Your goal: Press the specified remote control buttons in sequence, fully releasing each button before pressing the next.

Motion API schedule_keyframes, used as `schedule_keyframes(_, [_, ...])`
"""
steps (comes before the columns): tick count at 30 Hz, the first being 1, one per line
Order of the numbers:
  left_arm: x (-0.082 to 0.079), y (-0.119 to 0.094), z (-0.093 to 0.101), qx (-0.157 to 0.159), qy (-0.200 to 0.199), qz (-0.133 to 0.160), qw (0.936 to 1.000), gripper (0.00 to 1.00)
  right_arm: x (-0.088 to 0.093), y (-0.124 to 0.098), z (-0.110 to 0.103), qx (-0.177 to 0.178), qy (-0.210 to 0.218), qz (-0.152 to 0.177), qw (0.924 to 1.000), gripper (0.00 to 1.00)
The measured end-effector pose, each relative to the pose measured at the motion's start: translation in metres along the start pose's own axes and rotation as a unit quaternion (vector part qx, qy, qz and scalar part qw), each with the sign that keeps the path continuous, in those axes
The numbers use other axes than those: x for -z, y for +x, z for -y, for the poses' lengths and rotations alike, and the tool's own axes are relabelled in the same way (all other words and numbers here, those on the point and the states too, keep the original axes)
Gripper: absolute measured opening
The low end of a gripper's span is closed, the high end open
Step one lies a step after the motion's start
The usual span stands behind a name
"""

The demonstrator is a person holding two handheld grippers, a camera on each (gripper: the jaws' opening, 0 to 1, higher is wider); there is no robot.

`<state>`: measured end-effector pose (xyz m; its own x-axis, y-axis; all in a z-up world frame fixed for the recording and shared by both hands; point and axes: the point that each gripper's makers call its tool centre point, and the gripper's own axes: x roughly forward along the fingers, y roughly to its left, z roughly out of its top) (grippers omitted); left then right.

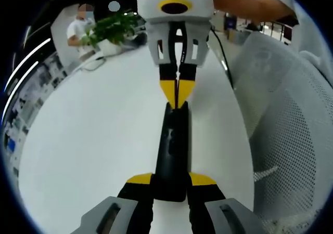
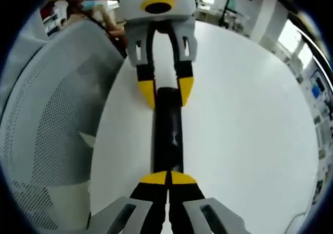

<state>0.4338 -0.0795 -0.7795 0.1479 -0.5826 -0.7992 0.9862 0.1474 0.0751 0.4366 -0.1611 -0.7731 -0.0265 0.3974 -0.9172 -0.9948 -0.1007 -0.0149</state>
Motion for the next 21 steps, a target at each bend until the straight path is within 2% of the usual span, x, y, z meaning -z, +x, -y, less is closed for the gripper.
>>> schedule_keyframes(15, [0.0005, -0.0001, -0.0009, 0.000, 0.002, 0.001, 1.0000, 0.23, -0.0002, -0.0007, -0.0001, 0.004, 0.011, 0.016, 0.9998, 0.00])
schedule_keyframes(21, [0.0006, 0.0003, -0.0012, 0.000, 0.002, -0.002, 1.0000, 0.23, -0.0007, -0.0004, -0.0011, 0.013, -0.003, 0.012, 0.9998, 0.00])
